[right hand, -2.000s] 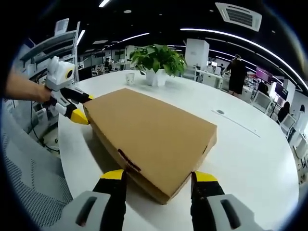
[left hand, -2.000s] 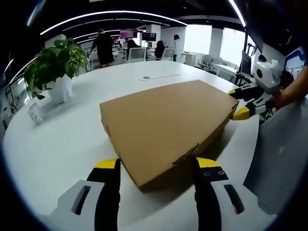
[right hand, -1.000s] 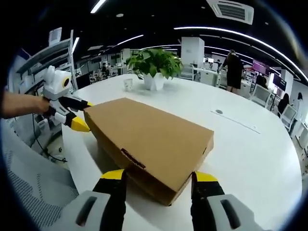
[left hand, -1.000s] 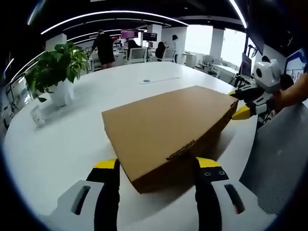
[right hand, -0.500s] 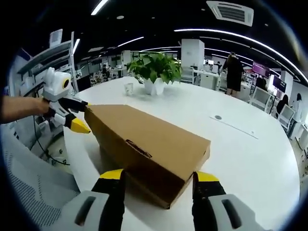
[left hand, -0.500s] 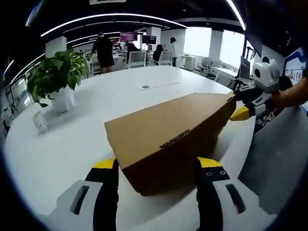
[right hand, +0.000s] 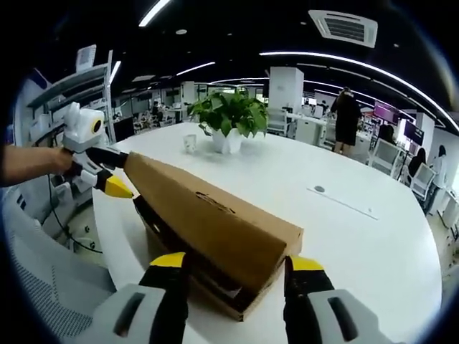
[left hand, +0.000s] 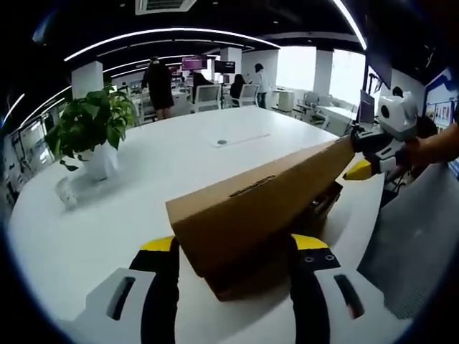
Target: Operate the shoe box by opening the lid, removing the specified soft item, and placing it in the target area until the item is outside and the box remains undamaged.
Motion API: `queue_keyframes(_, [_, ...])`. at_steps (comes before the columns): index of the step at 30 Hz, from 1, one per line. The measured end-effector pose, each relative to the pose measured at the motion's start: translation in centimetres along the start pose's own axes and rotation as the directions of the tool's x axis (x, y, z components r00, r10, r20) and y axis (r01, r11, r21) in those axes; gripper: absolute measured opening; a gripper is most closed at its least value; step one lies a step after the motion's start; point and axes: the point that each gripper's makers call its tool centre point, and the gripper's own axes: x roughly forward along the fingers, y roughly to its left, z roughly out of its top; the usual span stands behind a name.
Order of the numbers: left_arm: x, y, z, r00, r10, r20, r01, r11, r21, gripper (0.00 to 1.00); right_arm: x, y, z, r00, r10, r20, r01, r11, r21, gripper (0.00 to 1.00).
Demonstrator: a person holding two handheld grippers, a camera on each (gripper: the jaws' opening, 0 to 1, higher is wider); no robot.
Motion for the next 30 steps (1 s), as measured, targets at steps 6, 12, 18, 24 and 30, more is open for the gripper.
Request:
queue_keyframes(6, [-0.2, 0.7, 0.9, 1.000, 0.019, 0.016, -0.019, 1.000, -0.011, 0.56, -0.1, -0.8, 0.7, 1.000, -0.018, 0.018, 0.018, 1.000, -0.002, 0.43])
queue_keyframes(12, [-0.3, 1.3, 1.8, 0.999, 0.040, 0.033, -0.040, 0.999, -0.010, 0.50, -0.2, -1.7, 1.8, 0.998, -0.040, 0.043, 0.040, 0.999, 0.000, 0.36])
queue_keyframes(18, [-0.2, 2.1, 2.9, 0.997, 0.058, 0.052, -0.057, 0.998, -0.007, 0.46, -0.2, -2.7, 2.7, 0.996, -0.056, 0.062, 0.057, 0.998, -0.001, 0.31])
queue_keyframes(24, [-0.1, 2.9, 3.7, 0.995, 0.077, 0.056, -0.077, 0.997, -0.002, 0.40, 0.0, -3.5, 3.5, 0.995, -0.068, 0.074, 0.067, 0.998, 0.006, 0.27])
queue_keyframes(30, [0.1, 3.9, 4.6, 0.993, 0.097, 0.064, -0.097, 0.995, 0.001, 0.34, 0.2, -4.2, 4.4, 0.993, -0.081, 0.090, 0.080, 0.997, 0.011, 0.24])
